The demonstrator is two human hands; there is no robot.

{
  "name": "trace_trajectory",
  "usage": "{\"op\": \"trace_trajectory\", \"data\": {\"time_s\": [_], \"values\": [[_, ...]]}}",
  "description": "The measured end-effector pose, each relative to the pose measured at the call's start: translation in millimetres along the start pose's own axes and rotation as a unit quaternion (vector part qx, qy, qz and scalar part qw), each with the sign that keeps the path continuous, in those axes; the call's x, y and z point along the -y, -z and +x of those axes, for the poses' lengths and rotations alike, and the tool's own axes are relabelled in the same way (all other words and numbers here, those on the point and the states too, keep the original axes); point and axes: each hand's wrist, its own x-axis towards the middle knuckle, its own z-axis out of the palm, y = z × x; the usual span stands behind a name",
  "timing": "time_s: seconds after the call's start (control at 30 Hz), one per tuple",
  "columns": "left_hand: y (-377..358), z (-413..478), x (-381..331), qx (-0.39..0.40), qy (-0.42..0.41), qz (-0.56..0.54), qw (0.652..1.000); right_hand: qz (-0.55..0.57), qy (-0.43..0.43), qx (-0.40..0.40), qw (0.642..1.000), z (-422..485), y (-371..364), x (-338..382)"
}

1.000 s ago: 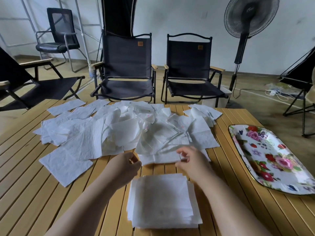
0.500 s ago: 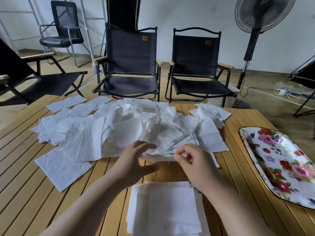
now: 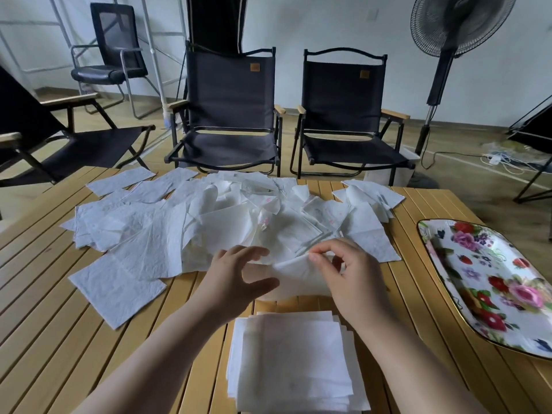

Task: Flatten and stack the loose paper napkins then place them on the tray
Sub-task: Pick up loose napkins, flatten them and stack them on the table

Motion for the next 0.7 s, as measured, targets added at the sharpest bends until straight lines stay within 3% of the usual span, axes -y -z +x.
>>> {"op": "trace_trajectory", "data": {"time_s": [0.23, 0.47, 0.57, 0.63, 0.7], "values": [[1, -3, -7, -0.007, -0.007, 0.023, 1.0, 0.058, -0.05, -0.061, 0.995, -1, 5, 5], [4, -5, -8, 0.004, 0.027, 0.014, 1.0, 0.143, -0.102, -0.015, 0.984, -2, 6, 6], [8, -5, -16, 0.045, 0.086, -0.145, 0.985, 0.167, -0.087, 0.021, 0.982, -4, 6, 8], [11, -6, -23, 0.077, 0.145, -0.295, 0.941, 0.174, -0.059, 0.045, 0.982, -4, 6, 11], [11, -5, -21, 0.08, 0.174, -0.361, 0.913, 0.197, -0.033, 0.064, 0.978, -5, 6, 15]]}}
